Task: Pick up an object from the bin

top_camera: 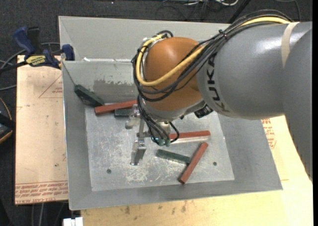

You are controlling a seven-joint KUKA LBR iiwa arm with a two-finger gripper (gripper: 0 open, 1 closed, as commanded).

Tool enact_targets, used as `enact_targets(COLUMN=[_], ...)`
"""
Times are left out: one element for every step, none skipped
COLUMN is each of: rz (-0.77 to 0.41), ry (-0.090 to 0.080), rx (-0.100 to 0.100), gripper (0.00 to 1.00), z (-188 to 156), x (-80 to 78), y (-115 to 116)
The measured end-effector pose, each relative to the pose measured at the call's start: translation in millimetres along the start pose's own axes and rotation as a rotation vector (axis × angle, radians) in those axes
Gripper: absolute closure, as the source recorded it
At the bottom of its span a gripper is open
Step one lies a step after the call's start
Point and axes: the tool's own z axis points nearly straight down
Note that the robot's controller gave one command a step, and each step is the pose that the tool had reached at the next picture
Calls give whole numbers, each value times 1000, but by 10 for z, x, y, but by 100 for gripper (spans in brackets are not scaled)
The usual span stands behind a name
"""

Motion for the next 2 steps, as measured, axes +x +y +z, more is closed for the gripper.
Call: enact_targets(rz=[3,-68], ry=[-8,-11], rx=[-1,-2], gripper=[0,0], z=[-45,218], x=[-19,-191], y=[-10,-332])
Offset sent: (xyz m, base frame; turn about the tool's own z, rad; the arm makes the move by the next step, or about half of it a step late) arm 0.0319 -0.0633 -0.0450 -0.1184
